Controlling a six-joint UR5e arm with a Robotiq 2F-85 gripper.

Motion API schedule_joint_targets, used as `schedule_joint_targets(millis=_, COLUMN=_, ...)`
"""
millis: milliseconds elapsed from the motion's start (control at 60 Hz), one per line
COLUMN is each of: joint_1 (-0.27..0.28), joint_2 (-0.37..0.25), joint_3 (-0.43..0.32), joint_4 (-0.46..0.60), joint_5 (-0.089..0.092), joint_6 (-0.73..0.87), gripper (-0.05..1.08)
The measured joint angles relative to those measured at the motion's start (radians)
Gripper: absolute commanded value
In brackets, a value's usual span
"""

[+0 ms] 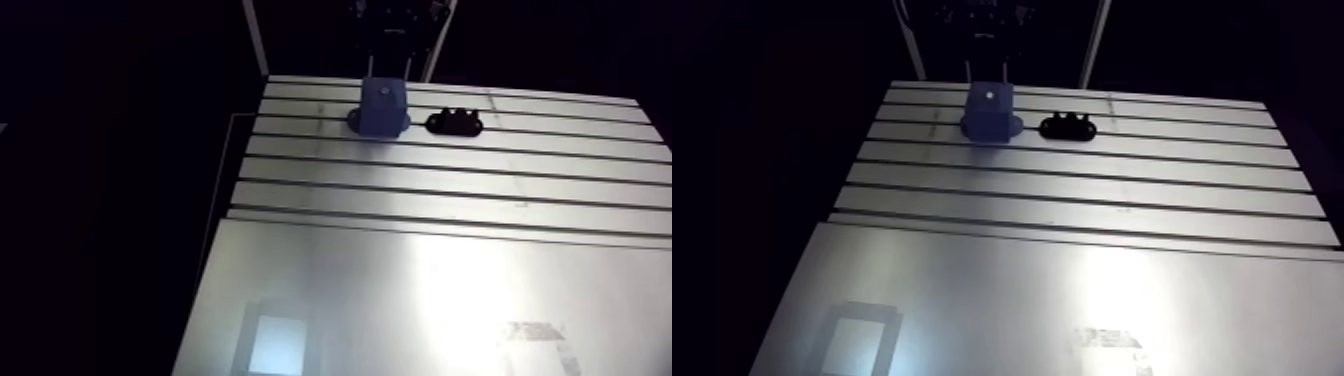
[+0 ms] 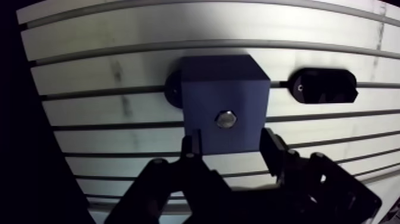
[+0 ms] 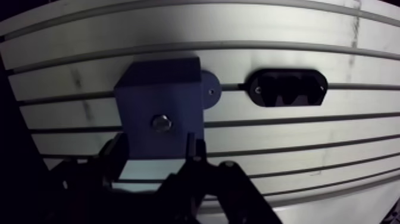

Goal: Pick up the M10 bolt and insert it into the hex recess until seated.

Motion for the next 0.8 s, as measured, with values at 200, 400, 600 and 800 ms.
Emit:
schedule_joint_targets(millis=200, joint_1=0.0, joint_2=-0.003, joint_3=0.001, joint_4=0.0, joint_5=0.0, joint_6=-0.001, gripper=0.01)
schedule_joint_targets(millis=400, joint_1=0.0, joint_2=-0.01, joint_3=-0.001, joint_4=0.0, joint_5=0.0, joint_6=0.0, gripper=0.01)
schedule_joint_targets(millis=600, joint_1=0.002, joint_2=-0.029, joint_3=-0.007, joint_4=0.0, joint_5=0.001, joint_6=0.003, gripper=0.08)
schedule_joint_targets(millis=800, joint_1=0.003, joint_2=-0.042, joint_3=-0.006, joint_4=0.001, joint_5=0.002, joint_6=0.008, gripper=0.82)
